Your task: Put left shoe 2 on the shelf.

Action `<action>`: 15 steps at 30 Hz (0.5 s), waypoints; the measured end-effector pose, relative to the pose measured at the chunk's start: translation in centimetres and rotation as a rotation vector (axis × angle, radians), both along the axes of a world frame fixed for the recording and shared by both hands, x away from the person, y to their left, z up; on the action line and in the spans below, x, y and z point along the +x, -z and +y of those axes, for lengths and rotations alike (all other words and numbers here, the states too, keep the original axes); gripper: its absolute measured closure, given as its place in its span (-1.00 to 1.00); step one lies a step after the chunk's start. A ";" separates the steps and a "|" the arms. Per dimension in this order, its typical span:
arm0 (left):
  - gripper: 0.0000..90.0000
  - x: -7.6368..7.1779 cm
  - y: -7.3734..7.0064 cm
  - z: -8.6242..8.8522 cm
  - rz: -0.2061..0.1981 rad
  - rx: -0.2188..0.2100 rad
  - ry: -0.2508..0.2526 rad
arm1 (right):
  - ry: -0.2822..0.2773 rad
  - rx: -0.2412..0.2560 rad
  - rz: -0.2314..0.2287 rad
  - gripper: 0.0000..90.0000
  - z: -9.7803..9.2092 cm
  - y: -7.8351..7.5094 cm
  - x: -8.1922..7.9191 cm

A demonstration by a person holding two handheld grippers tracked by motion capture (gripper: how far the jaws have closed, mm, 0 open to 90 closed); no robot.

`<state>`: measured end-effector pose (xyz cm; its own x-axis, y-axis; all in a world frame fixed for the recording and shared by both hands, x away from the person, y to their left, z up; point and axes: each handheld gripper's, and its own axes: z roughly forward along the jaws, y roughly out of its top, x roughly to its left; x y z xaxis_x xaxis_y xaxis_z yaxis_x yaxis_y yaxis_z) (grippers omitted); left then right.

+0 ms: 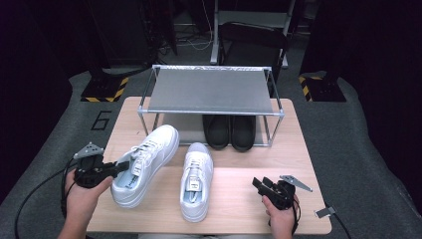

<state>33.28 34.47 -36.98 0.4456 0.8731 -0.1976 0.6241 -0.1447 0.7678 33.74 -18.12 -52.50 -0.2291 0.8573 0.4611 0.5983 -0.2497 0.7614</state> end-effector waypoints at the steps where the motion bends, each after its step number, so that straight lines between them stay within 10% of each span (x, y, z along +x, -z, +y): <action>1: 0.82 0.0 -0.2 0.0 -0.004 -0.002 0.003 | -0.001 0.001 -0.001 0.06 0.0 0.0 0.0; 15: 0.82 0.3 -2.5 -0.5 -0.024 0.008 0.048 | 0.001 -0.001 -0.006 0.06 -0.2 0.0 0.0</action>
<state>33.59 34.01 -34.51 0.4914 0.8522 -0.1796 0.5980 -0.1802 0.7810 33.77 -18.30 -52.54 -0.2308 0.8578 0.4593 0.5933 -0.2501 0.7652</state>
